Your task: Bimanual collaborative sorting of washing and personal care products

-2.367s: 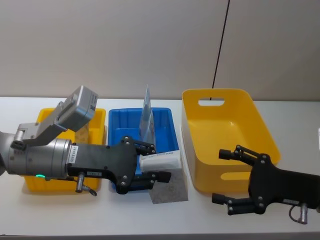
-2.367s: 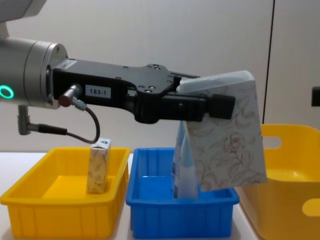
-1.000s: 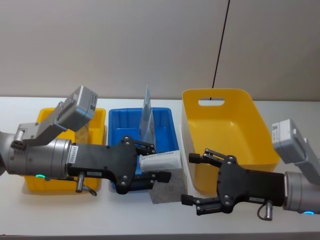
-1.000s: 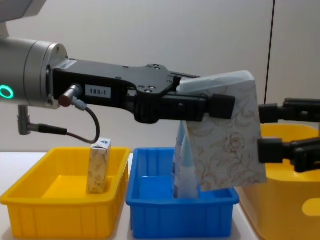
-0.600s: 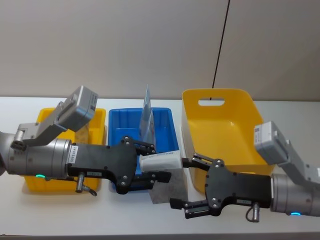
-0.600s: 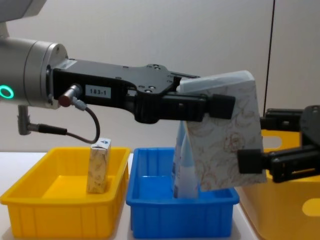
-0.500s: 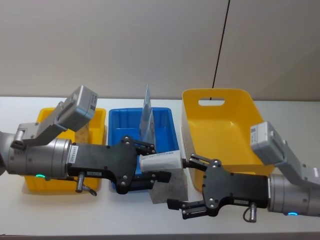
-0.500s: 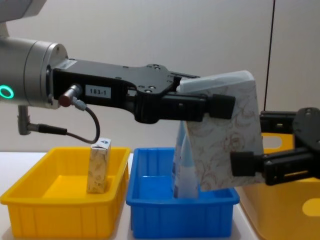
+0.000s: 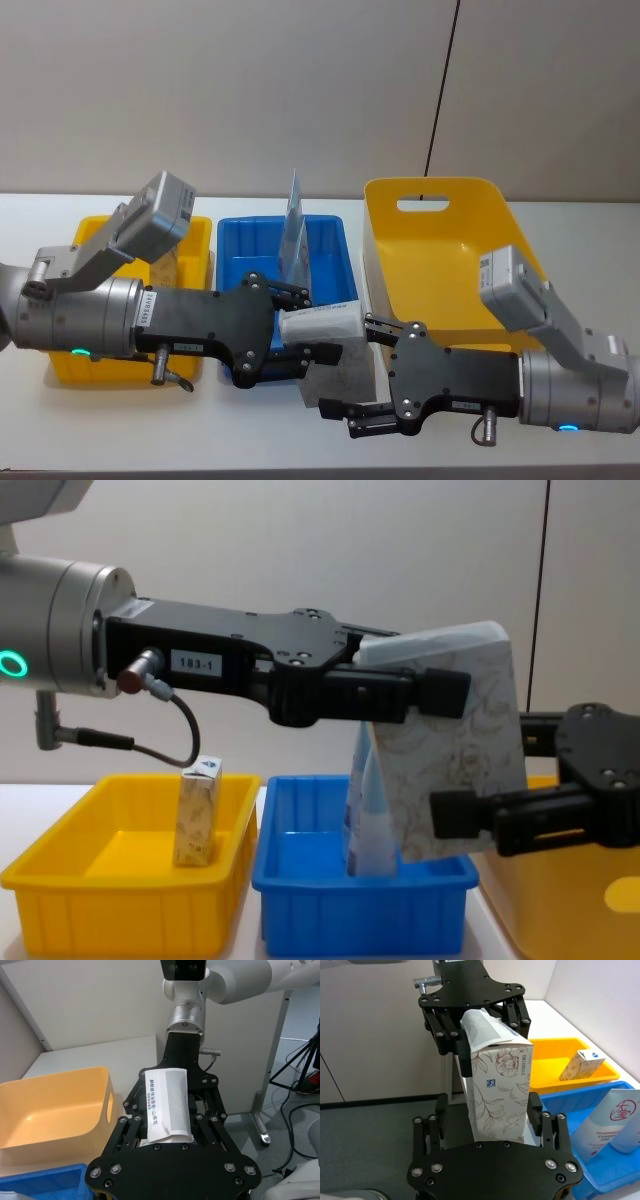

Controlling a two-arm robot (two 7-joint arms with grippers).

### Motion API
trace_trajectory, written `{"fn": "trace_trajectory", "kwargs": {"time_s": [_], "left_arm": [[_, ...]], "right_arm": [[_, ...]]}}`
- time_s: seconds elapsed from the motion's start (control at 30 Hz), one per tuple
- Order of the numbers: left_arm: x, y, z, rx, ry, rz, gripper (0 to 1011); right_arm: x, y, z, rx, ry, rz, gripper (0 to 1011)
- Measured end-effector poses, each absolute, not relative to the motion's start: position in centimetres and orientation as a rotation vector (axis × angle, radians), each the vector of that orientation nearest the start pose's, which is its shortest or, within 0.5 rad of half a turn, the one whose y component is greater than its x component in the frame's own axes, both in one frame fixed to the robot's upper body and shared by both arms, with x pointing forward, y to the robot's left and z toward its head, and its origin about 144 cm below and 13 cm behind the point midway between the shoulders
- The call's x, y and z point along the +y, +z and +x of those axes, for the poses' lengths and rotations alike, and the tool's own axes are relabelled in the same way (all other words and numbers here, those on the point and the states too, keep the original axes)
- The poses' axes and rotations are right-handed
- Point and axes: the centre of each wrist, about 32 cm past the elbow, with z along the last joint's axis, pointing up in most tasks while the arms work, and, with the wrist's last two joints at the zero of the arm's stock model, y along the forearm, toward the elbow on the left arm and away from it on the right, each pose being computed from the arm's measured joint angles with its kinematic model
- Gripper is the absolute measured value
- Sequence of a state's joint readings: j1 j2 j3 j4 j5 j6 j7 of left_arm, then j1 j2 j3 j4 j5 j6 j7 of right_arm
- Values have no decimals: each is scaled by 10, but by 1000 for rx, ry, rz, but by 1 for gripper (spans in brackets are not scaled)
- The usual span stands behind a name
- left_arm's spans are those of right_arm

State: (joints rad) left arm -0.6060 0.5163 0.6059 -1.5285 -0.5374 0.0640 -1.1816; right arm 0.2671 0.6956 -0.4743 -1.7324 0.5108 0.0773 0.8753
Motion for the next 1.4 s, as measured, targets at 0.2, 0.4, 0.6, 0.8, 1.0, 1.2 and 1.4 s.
{"fn": "trace_trajectory", "kwargs": {"time_s": [0.2, 0.4, 0.6, 0.8, 1.0, 1.2, 1.4], "left_arm": [[219, 1295, 560, -215, -89, 117, 364], [219, 1295, 560, -215, -89, 117, 363], [219, 1295, 560, -215, -90, 117, 364], [219, 1295, 560, -215, -90, 117, 364], [219, 1295, 560, -215, -89, 117, 484], [219, 1295, 560, -215, -89, 117, 665], [219, 1295, 560, -215, -89, 117, 853]], "right_arm": [[-270, 1241, 487, -120, -241, -194, 775], [-269, 1241, 487, -120, -240, -194, 555], [-268, 1241, 487, -119, -239, -195, 406], [-267, 1241, 487, -119, -238, -195, 364], [-267, 1241, 487, -118, -237, -196, 357], [-267, 1241, 487, -118, -236, -196, 357], [-266, 1240, 487, -119, -239, -194, 357]]}}
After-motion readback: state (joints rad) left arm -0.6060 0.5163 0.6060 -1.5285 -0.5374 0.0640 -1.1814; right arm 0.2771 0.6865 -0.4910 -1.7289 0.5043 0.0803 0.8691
